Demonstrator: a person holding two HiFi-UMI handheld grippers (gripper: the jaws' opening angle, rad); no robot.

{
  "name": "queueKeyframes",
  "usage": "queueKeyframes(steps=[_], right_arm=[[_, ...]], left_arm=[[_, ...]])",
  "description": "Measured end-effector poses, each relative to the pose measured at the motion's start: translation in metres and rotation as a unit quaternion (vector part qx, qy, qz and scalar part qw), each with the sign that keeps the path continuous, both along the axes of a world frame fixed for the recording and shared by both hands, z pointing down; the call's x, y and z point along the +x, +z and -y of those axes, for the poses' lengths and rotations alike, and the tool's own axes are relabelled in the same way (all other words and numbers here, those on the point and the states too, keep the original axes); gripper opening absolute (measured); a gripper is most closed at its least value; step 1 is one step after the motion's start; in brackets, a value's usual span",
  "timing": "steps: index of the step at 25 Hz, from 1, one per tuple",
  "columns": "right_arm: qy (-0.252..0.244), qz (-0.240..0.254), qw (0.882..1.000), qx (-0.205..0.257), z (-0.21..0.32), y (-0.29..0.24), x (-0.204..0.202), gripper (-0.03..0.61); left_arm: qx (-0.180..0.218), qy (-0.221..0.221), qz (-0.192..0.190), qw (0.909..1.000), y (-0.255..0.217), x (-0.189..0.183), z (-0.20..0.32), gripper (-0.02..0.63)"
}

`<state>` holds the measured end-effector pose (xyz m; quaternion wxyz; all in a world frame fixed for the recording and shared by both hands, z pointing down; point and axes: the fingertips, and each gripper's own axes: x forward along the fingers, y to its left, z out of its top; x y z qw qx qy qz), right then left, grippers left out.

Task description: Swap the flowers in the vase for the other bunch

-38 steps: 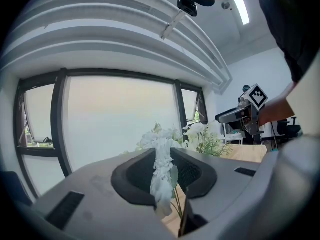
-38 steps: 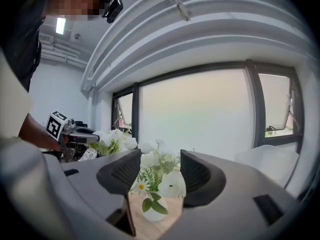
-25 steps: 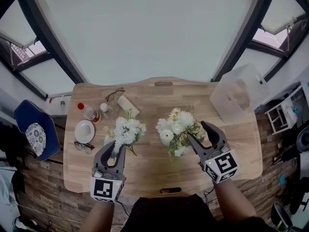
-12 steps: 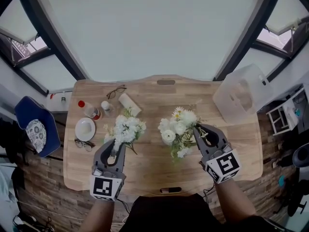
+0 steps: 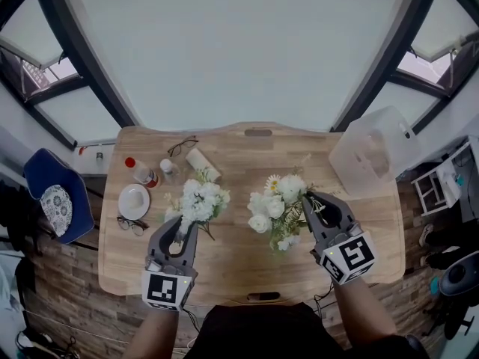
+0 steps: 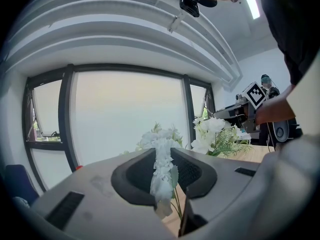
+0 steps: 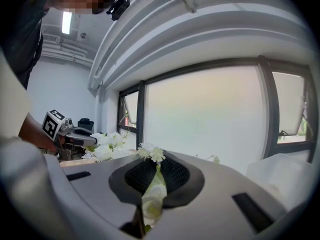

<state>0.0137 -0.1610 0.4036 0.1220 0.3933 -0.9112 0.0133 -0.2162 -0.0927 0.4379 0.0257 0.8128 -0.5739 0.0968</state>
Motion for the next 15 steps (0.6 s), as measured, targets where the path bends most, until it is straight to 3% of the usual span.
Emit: queueKeyframes(steps=[4,15], right_arm=[[-0.006,0.005,1.0,0.001,-0.002,-0.004,-0.005,0.044],[-0.016,0.02,1.0,0.016,-0.006,-0.022,-0.015,0.043]], left_arm=[[0.009,0.001,0.011,0.9999,-0.003,-0.003,-0.002,0.086],[0.014,-0.017,-0.003,0.9998,-0.011,-0.012,-0.008,0.086]])
